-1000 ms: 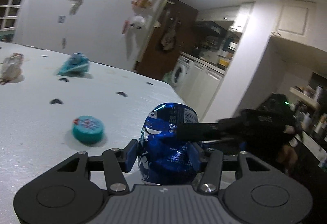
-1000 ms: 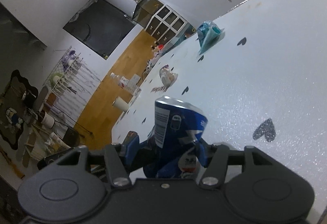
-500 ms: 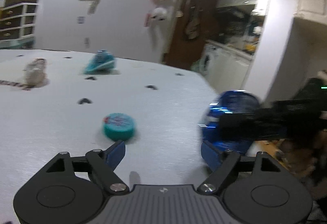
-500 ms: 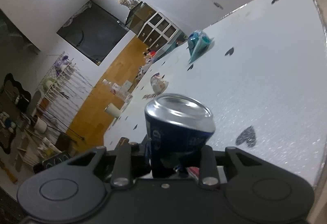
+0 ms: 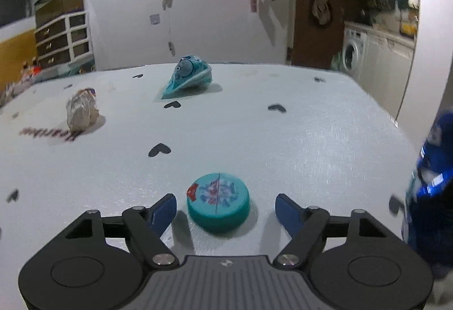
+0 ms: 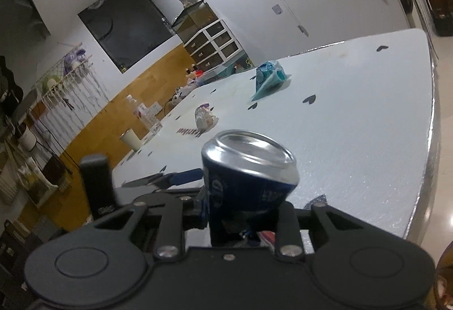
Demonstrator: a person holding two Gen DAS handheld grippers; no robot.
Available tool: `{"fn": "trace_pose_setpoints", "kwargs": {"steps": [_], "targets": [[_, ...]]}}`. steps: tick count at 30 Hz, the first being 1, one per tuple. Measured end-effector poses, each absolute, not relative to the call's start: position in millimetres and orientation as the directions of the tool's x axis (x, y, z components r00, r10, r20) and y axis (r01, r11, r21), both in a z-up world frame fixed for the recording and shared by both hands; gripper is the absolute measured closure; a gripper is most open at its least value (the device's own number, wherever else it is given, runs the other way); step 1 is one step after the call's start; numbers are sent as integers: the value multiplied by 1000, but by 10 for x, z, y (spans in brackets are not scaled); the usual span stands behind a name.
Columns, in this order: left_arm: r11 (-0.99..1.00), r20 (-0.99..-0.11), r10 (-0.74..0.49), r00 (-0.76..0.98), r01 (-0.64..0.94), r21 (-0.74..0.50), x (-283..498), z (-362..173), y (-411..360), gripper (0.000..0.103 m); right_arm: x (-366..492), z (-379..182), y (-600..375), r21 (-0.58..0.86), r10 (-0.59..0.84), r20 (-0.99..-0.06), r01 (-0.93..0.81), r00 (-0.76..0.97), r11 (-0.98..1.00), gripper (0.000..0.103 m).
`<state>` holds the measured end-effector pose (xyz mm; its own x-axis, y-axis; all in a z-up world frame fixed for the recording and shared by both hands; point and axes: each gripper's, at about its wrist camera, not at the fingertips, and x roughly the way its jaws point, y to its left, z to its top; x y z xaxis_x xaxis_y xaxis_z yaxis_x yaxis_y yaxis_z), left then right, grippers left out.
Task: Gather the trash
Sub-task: 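Grasp the teal bottle cap with the left tool while the right tool lifts the can, then carry the teal cap and blue can with both tools over the yellow bucket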
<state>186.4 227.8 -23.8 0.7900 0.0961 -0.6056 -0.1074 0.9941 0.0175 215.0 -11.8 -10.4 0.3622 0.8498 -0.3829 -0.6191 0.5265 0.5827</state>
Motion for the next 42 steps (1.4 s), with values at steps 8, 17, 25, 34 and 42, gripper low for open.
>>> {"fn": "trace_pose_setpoints", "kwargs": {"steps": [8, 17, 25, 34, 42], "targets": [[995, -601, 83, 795, -101, 3, 1882, -211, 2157, 54, 2094, -37, -133, 518, 824, -403, -644, 397, 563, 75], [997, -554, 43, 832, -70, -27, 1574, 55, 1955, 54, 2031, 92, -218, 461, 791, -400, -645, 463, 610, 76], [1000, -503, 3, 864, -13, -15, 1394, 357, 1584, 54, 1941, 287, -505, 385, 730, -383, -620, 567, 684, 75], [997, -475, -81, 876, 77, -27, 1325, 499, 959, 54, 1799, 360, -1066, 318, 644, -382, -560, 663, 765, 75], [988, -463, -151, 873, 148, -41, 1348, 504, 385, 54, 1673, 294, -1623, 253, 541, -393, -479, 743, 841, 75]]}}
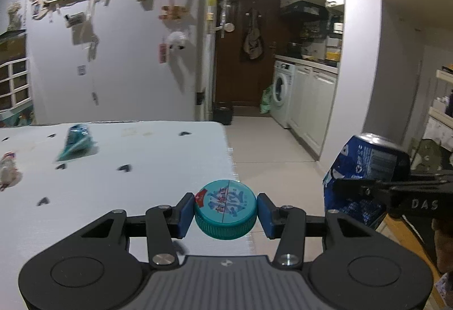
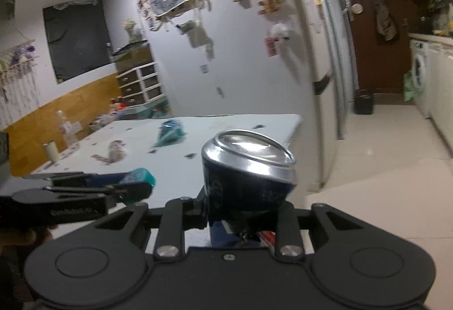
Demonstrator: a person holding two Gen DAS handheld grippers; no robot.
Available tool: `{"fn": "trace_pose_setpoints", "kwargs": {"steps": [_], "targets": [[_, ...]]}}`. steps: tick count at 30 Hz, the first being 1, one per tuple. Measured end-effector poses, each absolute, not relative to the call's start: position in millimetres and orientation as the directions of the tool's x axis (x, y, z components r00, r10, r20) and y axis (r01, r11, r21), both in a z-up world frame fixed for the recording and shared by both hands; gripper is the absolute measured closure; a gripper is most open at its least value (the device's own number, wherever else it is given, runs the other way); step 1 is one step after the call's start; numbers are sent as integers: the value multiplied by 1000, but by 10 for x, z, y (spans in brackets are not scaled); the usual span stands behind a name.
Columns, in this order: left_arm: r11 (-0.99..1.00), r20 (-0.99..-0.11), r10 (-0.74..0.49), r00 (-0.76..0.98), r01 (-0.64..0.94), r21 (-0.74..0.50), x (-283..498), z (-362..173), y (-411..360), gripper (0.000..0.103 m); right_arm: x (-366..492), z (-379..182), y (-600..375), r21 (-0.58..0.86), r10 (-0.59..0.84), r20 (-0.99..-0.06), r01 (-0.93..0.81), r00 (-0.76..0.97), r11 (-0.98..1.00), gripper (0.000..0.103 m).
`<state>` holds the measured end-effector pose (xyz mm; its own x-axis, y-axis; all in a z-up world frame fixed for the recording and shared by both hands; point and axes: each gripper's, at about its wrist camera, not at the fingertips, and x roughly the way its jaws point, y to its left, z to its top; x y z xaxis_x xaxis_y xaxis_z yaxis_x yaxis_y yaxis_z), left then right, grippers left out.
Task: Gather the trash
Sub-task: 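Carry the teal cap and blue can with both tools over the yellow bucket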
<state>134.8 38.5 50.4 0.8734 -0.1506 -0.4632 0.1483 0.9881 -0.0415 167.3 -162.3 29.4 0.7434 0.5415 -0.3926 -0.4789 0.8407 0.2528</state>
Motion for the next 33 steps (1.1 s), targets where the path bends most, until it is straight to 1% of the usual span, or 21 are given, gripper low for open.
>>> {"fn": "trace_pose_setpoints", "kwargs": {"steps": [6, 14, 21, 27, 33], "targets": [[976, -469, -209, 858, 211, -48, 1426, 428, -76, 54, 1635, 220, -2051, 225, 468, -405, -410, 786, 884, 75], [954, -499, -286, 818, 293, -66, 1657, 236, -594, 54, 1673, 105, -2522, 200, 365, -427, -307, 827, 930, 75], [933, -527, -344, 777, 347, -98, 1974, 64, -931, 54, 1759, -113, -2835, 189, 291, -475, -226, 831, 956, 75], [916, -547, -386, 743, 378, -133, 2251, -98, -1197, 54, 1959, -335, -3073, 240, 243, -510, -134, 825, 961, 75], [908, -601, -408, 688, 374, -188, 2571, -508, -1382, 54, 2250, -792, -3164, 328, 234, -572, -42, 786, 944, 75]]}}
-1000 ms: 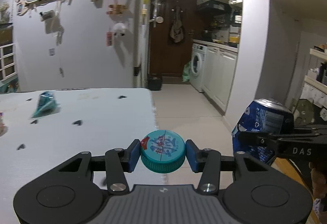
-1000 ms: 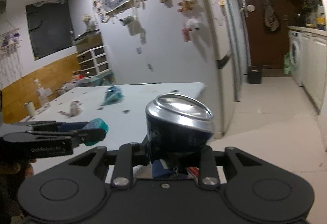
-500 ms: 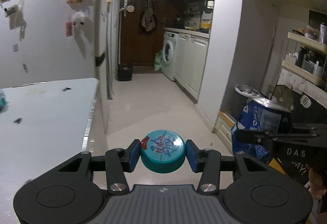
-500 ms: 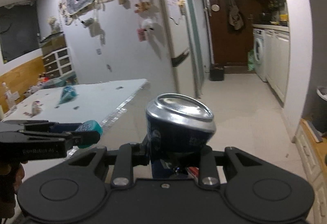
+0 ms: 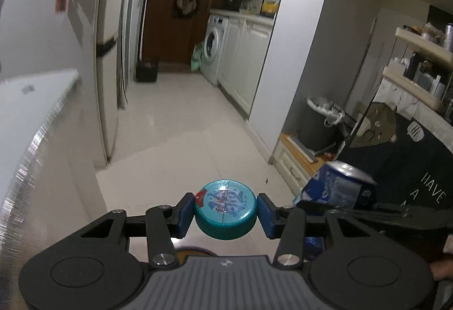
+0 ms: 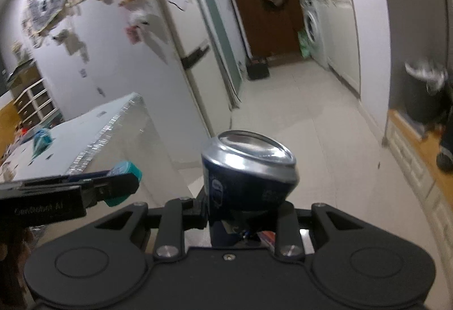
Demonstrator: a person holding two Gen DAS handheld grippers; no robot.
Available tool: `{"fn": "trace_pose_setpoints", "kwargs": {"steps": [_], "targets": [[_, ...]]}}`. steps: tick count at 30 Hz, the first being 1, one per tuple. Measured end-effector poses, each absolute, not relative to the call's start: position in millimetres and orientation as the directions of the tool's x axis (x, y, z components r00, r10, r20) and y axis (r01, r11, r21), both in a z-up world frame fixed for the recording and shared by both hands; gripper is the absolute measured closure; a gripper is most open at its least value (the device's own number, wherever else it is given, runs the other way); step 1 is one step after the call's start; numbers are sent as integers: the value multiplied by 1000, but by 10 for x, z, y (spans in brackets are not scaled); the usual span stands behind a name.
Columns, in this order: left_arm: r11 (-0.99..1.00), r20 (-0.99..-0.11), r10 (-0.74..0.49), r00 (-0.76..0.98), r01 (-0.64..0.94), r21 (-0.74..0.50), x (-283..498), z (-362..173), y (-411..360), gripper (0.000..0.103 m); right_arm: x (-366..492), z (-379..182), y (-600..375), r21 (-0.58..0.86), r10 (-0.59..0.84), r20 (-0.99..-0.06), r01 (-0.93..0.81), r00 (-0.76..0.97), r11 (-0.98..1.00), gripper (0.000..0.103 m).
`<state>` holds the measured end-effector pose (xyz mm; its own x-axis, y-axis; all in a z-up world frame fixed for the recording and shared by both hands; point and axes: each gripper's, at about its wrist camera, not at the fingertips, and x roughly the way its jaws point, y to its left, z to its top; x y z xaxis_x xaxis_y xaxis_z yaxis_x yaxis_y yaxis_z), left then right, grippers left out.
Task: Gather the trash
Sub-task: 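Carry the teal cap and blue can with both tools over the yellow bucket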
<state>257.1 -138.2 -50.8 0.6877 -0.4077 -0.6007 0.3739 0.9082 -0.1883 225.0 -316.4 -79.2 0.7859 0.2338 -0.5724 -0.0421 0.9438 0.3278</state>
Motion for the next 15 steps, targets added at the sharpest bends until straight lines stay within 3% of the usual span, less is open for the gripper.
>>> {"fn": "trace_pose_setpoints", "kwargs": {"steps": [8, 15], "targets": [[924, -702, -375, 606, 309, -227, 3105, -1247, -1473, 54, 2730, -1670, -3206, 299, 197, -735, 50, 649, 953, 75], [936, -781, -347, 519, 240, -257, 3439, -1910, -1426, 54, 3044, -2180, -3248, 368, 256, -790, 98, 558, 924, 75]]}}
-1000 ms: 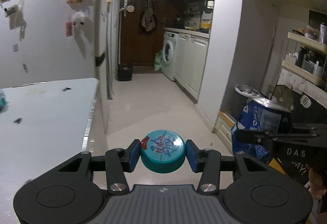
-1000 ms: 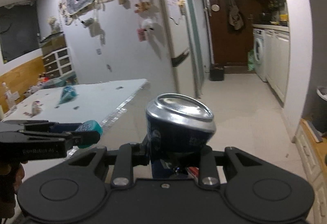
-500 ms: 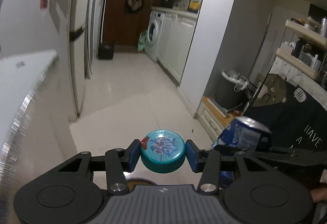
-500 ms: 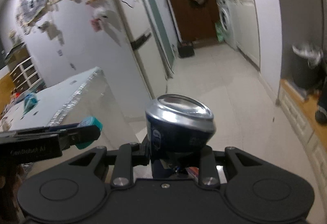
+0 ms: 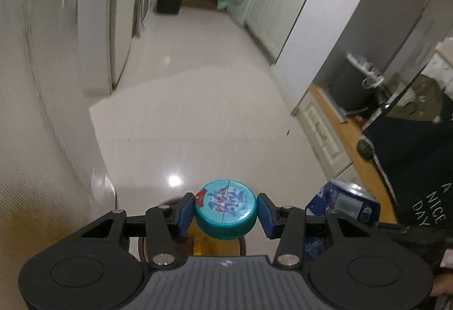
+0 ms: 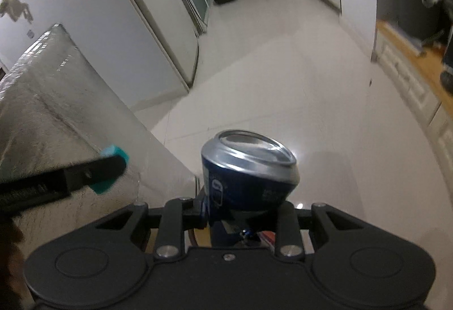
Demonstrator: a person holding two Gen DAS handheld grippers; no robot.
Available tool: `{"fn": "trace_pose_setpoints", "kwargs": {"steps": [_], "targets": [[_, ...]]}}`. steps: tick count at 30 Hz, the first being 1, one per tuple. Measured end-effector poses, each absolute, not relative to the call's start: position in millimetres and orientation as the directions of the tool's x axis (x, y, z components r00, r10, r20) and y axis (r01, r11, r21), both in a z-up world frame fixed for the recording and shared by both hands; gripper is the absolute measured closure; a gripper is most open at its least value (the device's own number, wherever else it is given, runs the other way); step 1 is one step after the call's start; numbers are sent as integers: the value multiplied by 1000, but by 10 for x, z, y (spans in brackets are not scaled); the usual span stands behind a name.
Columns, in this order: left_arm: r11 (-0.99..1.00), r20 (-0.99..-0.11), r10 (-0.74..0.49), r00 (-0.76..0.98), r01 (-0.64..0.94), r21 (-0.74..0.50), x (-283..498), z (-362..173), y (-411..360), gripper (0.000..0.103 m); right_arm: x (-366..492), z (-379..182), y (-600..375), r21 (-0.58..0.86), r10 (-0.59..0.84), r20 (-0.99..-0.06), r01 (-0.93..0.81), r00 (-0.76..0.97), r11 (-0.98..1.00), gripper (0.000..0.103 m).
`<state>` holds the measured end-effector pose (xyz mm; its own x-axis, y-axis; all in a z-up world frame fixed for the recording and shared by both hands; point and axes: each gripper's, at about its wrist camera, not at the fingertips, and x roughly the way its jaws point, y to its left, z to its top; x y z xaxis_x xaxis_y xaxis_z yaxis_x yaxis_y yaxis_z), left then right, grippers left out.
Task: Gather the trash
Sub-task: 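Carry the teal cap and blue can with both tools over the yellow bucket, then open the left tool over the bucket while the right tool releases the can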
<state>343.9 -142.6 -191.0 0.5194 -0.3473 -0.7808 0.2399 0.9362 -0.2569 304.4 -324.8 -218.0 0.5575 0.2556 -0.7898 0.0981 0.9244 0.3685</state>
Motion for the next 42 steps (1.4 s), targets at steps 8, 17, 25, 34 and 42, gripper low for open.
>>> {"fn": "trace_pose_setpoints", "kwargs": {"steps": [8, 17, 25, 34, 42], "targets": [[947, -858, -316, 405, 185, -261, 3705, -2530, -1352, 54, 3306, -2748, -3240, 427, 315, -834, 168, 453, 889, 75], [952, -920, -303, 249, 123, -281, 3976, -3127, -1290, 54, 3520, -3115, -3233, 411, 322, -868, 183, 377, 893, 74], [959, -950, -275, 147, 119, -259, 4099, -3434, -1333, 53, 3664, -3281, -3233, 404, 322, -881, 198, 346, 893, 74], [976, -975, -200, 94, 105, -190, 4161, -3644, -1179, 44, 3823, -3482, -3118, 398, 335, -894, 186, 297, 898, 74], [982, -981, -168, 101, 100, -158, 4186, -3641, -1111, 29, 3812, -3517, -3115, 419, 359, -884, 168, 300, 892, 59]]}}
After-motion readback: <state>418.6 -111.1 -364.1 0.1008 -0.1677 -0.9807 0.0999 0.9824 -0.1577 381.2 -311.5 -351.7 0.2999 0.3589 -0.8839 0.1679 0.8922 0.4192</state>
